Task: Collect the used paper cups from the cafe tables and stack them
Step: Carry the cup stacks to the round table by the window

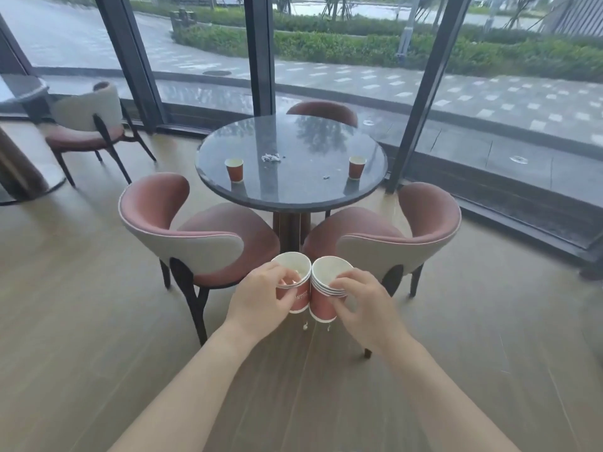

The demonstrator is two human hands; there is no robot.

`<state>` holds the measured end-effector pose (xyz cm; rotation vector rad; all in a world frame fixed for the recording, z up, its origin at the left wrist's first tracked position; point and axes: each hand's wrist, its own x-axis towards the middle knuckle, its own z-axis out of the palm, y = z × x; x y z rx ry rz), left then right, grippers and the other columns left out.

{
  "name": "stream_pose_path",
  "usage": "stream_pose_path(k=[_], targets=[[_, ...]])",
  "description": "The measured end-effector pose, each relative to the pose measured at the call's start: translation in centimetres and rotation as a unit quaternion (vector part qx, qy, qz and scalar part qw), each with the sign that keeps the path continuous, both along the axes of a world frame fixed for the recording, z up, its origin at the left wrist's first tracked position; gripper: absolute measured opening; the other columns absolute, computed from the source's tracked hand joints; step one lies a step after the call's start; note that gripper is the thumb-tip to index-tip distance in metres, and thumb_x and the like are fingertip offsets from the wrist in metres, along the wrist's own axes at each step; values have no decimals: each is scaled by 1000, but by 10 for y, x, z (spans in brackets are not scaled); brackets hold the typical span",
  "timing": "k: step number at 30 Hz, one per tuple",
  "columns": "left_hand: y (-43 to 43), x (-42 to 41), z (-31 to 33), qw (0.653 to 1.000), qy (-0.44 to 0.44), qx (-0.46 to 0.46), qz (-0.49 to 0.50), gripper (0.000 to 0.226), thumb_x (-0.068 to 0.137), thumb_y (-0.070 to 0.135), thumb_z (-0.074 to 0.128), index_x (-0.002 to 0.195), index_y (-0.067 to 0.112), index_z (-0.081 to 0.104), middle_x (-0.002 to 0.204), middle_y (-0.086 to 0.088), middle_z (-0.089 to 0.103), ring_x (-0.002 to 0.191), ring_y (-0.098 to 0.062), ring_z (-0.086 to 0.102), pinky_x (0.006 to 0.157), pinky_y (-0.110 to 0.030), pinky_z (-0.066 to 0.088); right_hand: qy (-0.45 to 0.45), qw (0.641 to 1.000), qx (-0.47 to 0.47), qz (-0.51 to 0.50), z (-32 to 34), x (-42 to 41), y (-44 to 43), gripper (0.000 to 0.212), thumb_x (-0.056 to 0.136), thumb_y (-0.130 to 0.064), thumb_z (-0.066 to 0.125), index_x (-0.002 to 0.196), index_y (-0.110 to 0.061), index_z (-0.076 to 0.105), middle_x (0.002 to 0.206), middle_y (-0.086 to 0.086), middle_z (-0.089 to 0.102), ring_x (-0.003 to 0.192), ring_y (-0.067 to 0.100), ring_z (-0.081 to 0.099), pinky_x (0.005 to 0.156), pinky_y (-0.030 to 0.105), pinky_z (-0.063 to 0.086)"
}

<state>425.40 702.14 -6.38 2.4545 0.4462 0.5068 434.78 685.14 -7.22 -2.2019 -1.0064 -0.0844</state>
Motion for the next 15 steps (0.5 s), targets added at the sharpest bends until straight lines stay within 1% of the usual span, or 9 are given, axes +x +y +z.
stream_pose_path(k=[4, 8, 12, 15], targets=[[39, 63, -5, 1000, 16, 1, -15, 11, 78, 20, 68, 88, 25, 67, 89, 9, 65, 82, -14, 60, 73, -30, 49, 12, 1000, -2, -14, -4, 61, 36, 15, 80, -10, 68, 94, -14, 70, 102, -3, 65, 98, 18, 56, 82, 20, 42], [78, 129, -12, 999, 31, -6, -25, 12, 77, 19, 67, 88, 26, 66, 89, 11, 65, 83, -13, 60, 73, -31, 50, 38, 999, -6, -12, -15, 128, 73, 15, 79, -10, 69, 94, -15, 70, 103, -3, 63, 99, 18, 56, 84, 28, 48], [119, 205, -23, 999, 43, -7, -19, 13, 78, 20, 67, 89, 26, 66, 89, 13, 62, 83, -11, 59, 73, -30, 50, 40, 999, -10, -13, -29, 210, 118, 16, 78, -11, 69, 92, -17, 70, 102, -7, 63, 98, 15, 55, 82, 22, 41], [148, 265, -26, 998, 56, -3, -7, 13, 78, 20, 67, 89, 25, 65, 87, 13, 60, 84, -13, 59, 72, -27, 47, 51, 999, -12, -4, -35, 272, 150, 17, 76, -10, 70, 91, -17, 71, 101, -6, 64, 95, 16, 56, 80, 22, 40]])
